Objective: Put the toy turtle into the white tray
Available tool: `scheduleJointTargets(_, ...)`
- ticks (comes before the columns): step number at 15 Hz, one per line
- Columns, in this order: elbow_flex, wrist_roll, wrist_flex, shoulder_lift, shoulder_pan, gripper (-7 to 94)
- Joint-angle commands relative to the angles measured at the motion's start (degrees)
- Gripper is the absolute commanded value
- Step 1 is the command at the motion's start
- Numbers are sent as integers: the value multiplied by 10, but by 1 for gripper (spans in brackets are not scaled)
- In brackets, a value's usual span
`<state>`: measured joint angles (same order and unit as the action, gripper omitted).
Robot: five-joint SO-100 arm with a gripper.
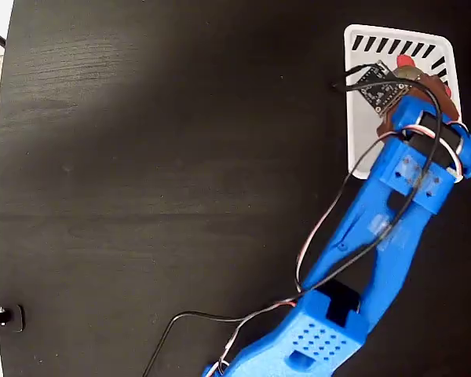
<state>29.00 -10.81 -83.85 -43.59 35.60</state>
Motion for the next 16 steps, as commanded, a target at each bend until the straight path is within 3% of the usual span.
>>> scheduleJointTargets(1,-25,-4,9,-31,3,0)
scheduleJointTargets(2,-21,1,14,-31,4,0)
scheduleJointTargets(5,-19,11,14,-31,4,14)
scheduleJointTargets(7,-5,11,14,-31,5,40)
scheduleJointTargets(9,2,18,12,-31,4,53)
scheduleJointTargets(11,16,32,11,-33,4,59)
scheduleJointTargets(16,26,35,2,-33,0,62)
